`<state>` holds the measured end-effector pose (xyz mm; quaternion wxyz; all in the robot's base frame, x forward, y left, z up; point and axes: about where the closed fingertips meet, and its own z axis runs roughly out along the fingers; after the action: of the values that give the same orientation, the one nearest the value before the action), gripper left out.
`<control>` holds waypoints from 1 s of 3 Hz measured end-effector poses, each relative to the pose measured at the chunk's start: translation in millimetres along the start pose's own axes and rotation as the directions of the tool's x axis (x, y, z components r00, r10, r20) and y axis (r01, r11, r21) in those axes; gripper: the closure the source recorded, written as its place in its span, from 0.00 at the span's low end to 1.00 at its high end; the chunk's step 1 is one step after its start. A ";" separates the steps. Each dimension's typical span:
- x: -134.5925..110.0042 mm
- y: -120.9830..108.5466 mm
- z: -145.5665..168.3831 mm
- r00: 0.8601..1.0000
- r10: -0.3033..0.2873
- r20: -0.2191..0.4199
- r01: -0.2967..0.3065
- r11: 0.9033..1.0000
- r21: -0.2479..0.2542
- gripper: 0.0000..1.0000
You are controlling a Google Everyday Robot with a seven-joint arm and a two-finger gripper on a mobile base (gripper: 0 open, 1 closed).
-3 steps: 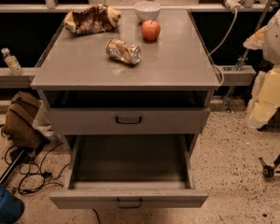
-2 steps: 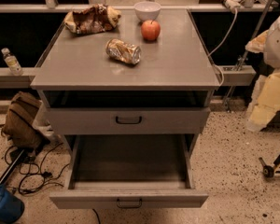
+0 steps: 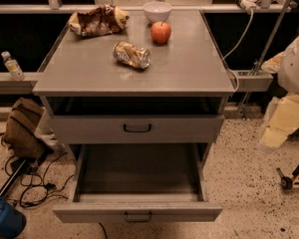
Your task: Close middle drawer
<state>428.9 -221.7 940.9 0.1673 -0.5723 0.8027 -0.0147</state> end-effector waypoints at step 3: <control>11.6 86.2 183.6 0.930 0.234 0.282 -0.154 0.948 -0.279 0.00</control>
Offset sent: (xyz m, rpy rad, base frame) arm -0.0382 0.0492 -0.2456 0.5445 0.1450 -0.1056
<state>399.1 -171.9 746.2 0.2183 -0.5013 0.8144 0.1946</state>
